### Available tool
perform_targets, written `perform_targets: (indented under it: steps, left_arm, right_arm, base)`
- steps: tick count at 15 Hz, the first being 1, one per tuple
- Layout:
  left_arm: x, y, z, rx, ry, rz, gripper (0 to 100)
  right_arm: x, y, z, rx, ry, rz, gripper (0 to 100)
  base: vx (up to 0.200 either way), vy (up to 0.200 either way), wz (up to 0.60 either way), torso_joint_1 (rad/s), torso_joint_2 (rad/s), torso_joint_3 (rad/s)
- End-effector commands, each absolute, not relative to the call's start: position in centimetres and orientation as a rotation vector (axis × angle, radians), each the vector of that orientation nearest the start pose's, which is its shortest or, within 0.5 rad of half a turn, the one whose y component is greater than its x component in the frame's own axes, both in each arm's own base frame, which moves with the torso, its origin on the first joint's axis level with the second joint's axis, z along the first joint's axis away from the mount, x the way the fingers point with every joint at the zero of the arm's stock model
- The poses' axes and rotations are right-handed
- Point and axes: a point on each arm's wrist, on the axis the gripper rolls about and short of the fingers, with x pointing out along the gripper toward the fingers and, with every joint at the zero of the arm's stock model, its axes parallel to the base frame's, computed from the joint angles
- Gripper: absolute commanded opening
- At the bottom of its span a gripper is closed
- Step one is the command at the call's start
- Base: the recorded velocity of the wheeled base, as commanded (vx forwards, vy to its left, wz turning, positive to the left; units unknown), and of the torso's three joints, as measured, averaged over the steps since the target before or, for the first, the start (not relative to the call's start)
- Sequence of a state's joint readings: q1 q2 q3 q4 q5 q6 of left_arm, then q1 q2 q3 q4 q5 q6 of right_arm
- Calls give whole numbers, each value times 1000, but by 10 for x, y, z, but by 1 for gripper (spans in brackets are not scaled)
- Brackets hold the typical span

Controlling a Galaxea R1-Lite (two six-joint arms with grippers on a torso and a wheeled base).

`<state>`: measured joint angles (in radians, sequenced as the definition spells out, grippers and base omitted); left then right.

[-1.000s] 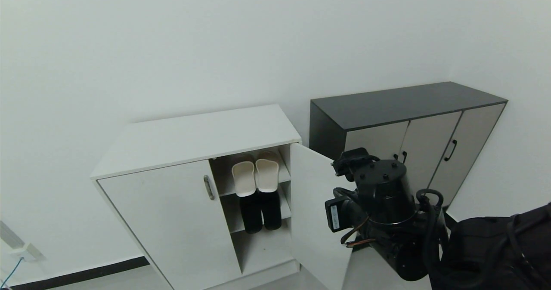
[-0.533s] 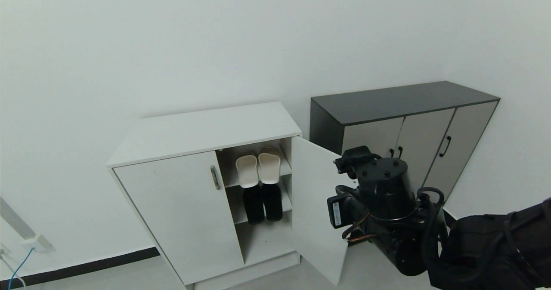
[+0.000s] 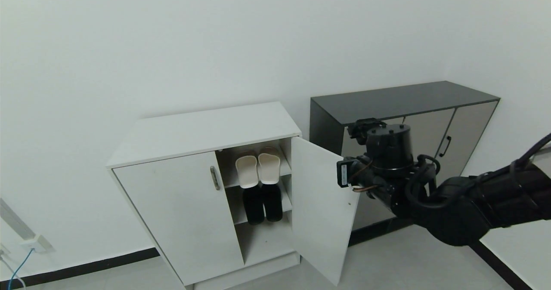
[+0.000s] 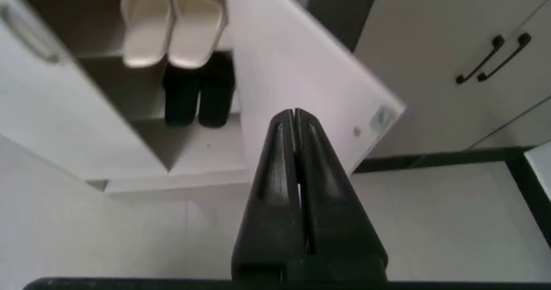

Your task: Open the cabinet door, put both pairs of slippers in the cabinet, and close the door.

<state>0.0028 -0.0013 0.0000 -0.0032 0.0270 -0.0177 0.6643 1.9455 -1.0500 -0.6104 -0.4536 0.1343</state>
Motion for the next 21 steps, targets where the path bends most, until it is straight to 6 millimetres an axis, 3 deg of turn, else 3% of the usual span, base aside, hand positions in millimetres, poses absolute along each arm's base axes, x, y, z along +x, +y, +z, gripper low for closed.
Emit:
perform_targets:
  steps: [1, 11, 17, 19, 21]
  left_arm:
    - [-23, 1, 76, -18, -3, 31, 0]
    - [-23, 1, 76, -22, -3, 31, 0]
    - [-23, 1, 76, -22, -5, 31, 0]
    - [-23, 1, 76, -22, -3, 31, 0]
    - [-23, 1, 76, -20, -3, 31, 0]
  right_arm:
    - [336, 214, 150, -13, 272, 143, 0]
    - [413, 192, 113, -1, 322, 73, 0]
    - [413, 195, 106, -13, 345, 77, 0]
    - [407, 201, 110, -15, 342, 94, 0]
    - [384, 215, 118, -27, 347, 145, 0]
  base:
    - [0, 0, 0, 0, 0, 0]
    - [0, 0, 0, 0, 0, 0]
    - [0, 0, 0, 0, 0, 0]
    - [0, 0, 0, 0, 0, 0]
    - [0, 0, 0, 0, 0, 0]
